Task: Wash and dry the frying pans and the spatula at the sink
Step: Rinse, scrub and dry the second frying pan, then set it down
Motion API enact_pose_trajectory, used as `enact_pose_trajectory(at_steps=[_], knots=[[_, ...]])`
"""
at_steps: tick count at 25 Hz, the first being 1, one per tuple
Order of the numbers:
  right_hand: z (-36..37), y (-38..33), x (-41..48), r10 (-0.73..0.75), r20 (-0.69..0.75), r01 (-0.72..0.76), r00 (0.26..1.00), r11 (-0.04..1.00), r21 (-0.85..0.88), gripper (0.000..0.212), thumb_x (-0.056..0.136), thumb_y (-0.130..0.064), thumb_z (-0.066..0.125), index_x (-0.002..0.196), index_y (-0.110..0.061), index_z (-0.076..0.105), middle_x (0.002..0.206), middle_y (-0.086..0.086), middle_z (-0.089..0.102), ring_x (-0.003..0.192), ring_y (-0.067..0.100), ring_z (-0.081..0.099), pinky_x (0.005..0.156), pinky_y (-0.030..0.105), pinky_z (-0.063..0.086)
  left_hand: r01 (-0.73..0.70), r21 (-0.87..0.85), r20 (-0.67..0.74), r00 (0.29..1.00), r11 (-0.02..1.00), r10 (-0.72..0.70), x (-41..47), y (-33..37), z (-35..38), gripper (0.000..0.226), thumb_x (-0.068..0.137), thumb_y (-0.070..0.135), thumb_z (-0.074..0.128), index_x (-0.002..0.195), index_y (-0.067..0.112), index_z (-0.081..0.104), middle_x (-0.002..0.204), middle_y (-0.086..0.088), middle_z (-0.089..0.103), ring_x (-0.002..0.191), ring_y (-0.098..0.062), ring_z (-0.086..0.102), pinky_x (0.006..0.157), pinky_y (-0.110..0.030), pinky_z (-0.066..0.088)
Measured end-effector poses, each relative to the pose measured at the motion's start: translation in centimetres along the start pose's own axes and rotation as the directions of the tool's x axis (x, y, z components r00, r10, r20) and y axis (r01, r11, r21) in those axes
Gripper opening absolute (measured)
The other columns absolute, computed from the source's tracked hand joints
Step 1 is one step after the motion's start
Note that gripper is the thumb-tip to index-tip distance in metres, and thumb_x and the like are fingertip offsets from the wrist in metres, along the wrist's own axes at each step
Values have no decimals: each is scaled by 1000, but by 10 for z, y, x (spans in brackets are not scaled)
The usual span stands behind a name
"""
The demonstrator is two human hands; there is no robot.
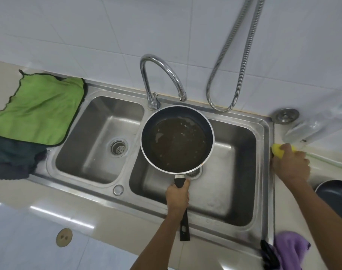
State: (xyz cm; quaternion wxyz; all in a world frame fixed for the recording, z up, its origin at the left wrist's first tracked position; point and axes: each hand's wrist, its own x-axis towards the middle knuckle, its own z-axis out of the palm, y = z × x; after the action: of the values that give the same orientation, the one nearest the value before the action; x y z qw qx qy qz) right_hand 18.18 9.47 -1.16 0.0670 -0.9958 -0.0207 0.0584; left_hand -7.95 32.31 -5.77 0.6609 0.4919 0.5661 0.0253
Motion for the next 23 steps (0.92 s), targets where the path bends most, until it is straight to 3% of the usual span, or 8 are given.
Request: enact_pose_trajectory(at_steps=[4,6,8,12,16,18,21,23], knots=[[-4,-56,-27,-385,-230,395,894,919,-6,50,84,-29,72,124,-7,52,115,29,57,95,50,58,80,54,50,3,-12,14,1000,1000,-3,5,-3,0,37,93,28,72,69,9,52,53,-7,42,38,-16,38,41,-25,35],[5,-94,-49,-634,-107,642,766,765,53,52,86,-34,67,130,-11,53,127,19,57,107,44,57,93,53,50,0,6,3,1000,1000,0,8,-3,-1,41,88,37,74,64,12,53,51,-4,45,41,-19,42,45,-31,41],[26,-118,-80,-768,17,761,640,637,118,53,88,-38,67,135,-17,55,137,13,54,115,37,56,102,48,48,-8,71,-15,1000,997,9,12,-8,-2,46,77,53,72,59,13,56,49,-2,51,47,-23,49,52,-43,49],[59,-126,-123,-870,55,868,490,493,62,43,95,-42,61,133,-23,63,140,10,55,111,32,55,100,42,50,-25,120,-22,999,993,28,13,-11,-2,54,71,64,65,63,10,61,52,-3,59,50,-25,56,57,-51,57],[39,-139,-81,-822,-19,815,569,567,-117,26,82,-32,77,107,-24,78,115,11,66,93,34,57,87,42,55,3,137,-24,1000,991,0,14,-13,-2,49,74,60,66,64,13,61,51,0,56,49,-24,54,58,-53,58],[38,-160,-72,-842,85,837,533,509,-200,19,77,-35,78,95,-29,80,101,6,69,85,29,57,80,39,55,17,143,-25,1000,989,-14,14,-14,0,50,73,61,66,65,12,62,52,0,57,50,-24,55,58,-53,57],[62,-210,-87,-858,288,904,425,419,-85,25,88,-35,66,110,-31,77,113,3,66,96,28,55,88,40,53,20,161,-38,999,987,-14,9,-4,0,41,83,53,70,76,12,68,63,-2,65,56,-19,62,64,-45,60],[79,-246,-90,-864,270,901,425,431,-39,30,89,-29,69,119,-32,72,125,3,61,105,29,55,92,41,54,20,174,-36,999,984,-14,9,-3,0,35,90,46,70,87,11,70,71,-3,69,62,-16,67,67,-37,61]])
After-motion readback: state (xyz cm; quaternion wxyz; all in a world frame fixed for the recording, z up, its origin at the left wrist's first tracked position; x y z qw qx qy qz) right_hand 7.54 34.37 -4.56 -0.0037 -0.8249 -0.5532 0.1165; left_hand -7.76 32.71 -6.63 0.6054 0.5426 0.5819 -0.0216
